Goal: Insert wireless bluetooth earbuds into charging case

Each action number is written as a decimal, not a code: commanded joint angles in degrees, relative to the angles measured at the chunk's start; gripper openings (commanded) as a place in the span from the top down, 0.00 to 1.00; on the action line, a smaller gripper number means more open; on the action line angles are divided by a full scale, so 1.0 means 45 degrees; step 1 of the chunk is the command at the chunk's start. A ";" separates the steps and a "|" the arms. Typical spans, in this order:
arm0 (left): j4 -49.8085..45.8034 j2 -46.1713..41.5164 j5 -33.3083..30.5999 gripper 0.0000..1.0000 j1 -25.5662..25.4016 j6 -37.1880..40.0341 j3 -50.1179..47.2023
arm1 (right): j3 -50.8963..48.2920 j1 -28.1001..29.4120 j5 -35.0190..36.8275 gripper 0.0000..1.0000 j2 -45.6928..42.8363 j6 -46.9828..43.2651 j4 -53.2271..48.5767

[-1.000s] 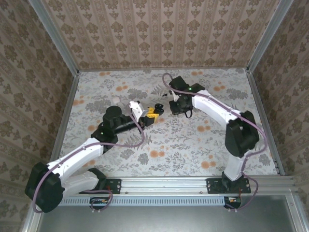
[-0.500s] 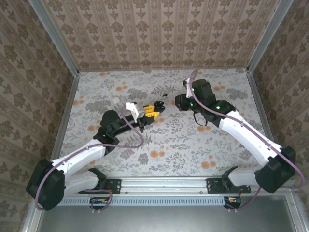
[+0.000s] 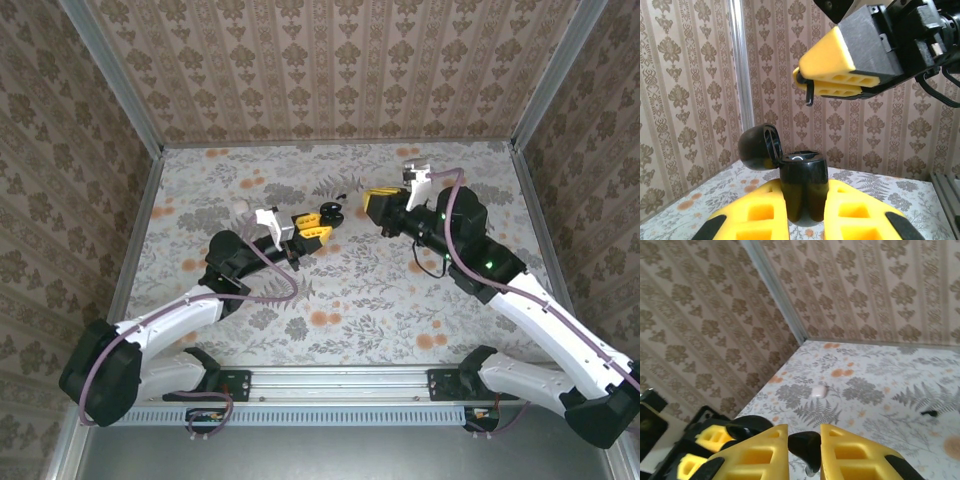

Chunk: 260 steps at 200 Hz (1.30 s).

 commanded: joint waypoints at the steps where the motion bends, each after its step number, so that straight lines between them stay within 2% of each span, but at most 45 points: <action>1: 0.0821 0.0075 0.0374 1.00 -0.0077 -0.0435 -0.0010 | 0.0359 0.0559 -0.0618 0.82 -0.0019 -0.0790 0.0617; 73: 0.0879 -0.0028 0.0453 1.00 -0.0076 -0.0569 -0.0020 | 0.1523 0.1664 -0.0669 0.83 0.1011 -0.2248 -0.0144; 260: 0.0647 -0.0232 0.0453 1.00 -0.0071 -0.0627 0.0052 | 0.1650 0.1769 -0.1089 0.84 0.1999 -0.2632 -0.0847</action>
